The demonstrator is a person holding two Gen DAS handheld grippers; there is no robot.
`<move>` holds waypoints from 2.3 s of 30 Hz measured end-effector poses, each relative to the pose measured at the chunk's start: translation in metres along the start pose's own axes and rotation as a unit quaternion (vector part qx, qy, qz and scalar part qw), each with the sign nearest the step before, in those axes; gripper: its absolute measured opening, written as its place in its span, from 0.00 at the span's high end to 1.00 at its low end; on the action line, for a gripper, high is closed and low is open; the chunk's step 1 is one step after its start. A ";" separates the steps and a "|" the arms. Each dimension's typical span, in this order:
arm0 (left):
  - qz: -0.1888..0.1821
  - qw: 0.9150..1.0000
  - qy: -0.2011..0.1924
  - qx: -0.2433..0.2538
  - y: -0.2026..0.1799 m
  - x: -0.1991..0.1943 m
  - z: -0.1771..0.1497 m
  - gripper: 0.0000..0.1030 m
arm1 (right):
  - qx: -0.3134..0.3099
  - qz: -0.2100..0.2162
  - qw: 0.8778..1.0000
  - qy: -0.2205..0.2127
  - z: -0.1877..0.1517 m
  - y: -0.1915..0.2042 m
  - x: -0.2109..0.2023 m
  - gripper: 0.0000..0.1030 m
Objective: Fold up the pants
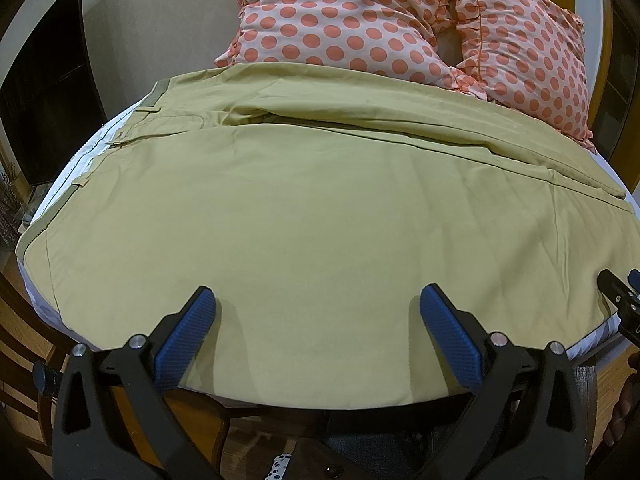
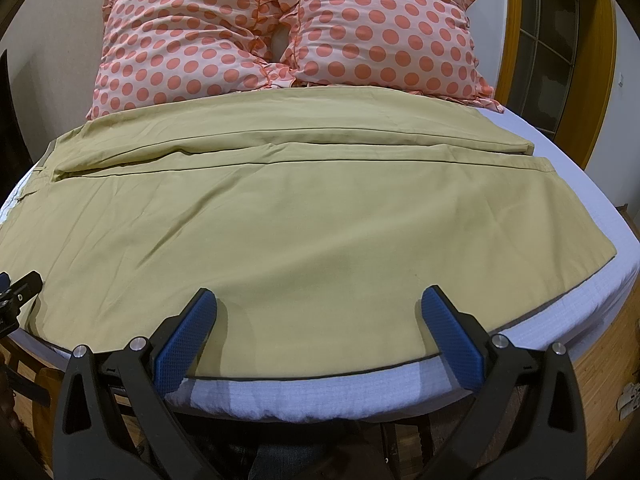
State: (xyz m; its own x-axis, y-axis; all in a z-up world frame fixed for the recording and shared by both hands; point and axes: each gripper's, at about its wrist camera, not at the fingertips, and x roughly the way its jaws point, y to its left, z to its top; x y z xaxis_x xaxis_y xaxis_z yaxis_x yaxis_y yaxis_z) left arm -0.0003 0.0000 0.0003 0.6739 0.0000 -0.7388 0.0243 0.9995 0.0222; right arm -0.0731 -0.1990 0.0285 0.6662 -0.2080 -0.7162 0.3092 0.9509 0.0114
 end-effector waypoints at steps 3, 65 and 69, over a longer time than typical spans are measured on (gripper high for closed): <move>0.000 1.000 0.000 0.000 0.000 0.000 0.000 0.02 | 0.000 0.000 1.000 0.000 0.000 0.000 0.000 0.01; 0.001 1.000 -0.004 -0.001 -0.006 -0.005 0.008 0.02 | -0.002 0.001 1.000 -0.011 -0.002 0.000 -0.002 0.01; 0.002 1.000 -0.004 -0.003 -0.006 -0.005 0.011 0.02 | -0.003 0.002 1.000 -0.013 -0.002 0.001 -0.003 0.01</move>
State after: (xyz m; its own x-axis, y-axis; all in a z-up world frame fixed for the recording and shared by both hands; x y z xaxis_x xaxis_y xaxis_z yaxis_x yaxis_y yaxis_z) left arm 0.0047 -0.0064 0.0113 0.6806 0.0044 -0.7327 0.0169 0.9996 0.0217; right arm -0.0759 -0.1970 0.0288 0.6850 -0.2107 -0.6974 0.3029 0.9530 0.0096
